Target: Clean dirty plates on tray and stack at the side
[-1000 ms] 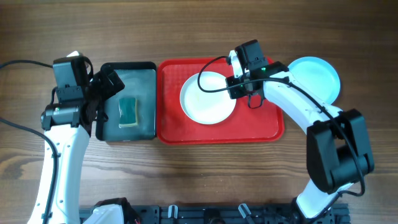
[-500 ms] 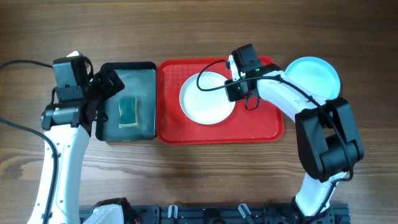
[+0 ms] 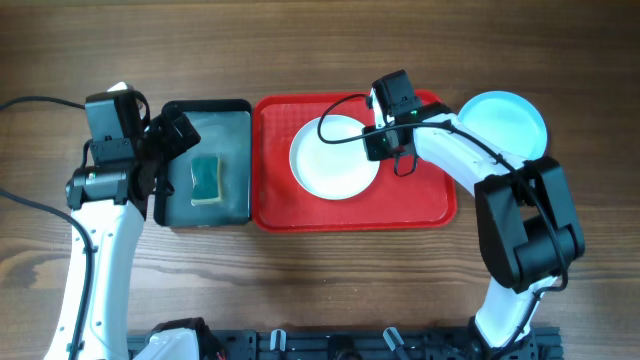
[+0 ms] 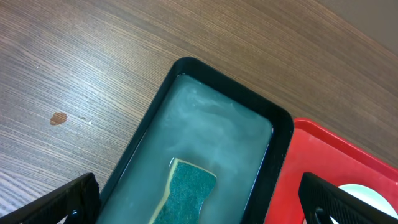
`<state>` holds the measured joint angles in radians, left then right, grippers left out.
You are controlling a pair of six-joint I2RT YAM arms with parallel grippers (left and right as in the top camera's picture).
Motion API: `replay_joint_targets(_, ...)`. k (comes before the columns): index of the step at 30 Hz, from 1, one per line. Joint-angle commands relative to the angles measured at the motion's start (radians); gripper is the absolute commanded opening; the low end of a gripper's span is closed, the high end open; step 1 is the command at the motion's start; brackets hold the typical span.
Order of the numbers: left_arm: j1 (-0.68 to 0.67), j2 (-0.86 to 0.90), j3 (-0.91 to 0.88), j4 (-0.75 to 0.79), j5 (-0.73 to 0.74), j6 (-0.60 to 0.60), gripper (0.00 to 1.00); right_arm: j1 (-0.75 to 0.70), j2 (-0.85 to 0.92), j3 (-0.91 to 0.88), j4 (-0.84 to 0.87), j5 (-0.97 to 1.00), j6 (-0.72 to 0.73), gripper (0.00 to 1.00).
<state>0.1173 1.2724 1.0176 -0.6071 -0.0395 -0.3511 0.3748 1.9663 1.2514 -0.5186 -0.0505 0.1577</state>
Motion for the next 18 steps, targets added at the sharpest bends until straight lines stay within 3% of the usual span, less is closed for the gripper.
replay_joint_targets(1, 0.003, 0.000, 0.011, 0.000, 0.004, -0.009, 1.00, 0.000, -0.007, 0.012, 0.006, -0.005, 0.010, 0.13)
replay_joint_targets(18, 0.003, 0.000, 0.011, 0.000, 0.004, -0.009, 1.00, 0.000, -0.016, 0.045, -0.019, -0.054, -0.001, 0.18)
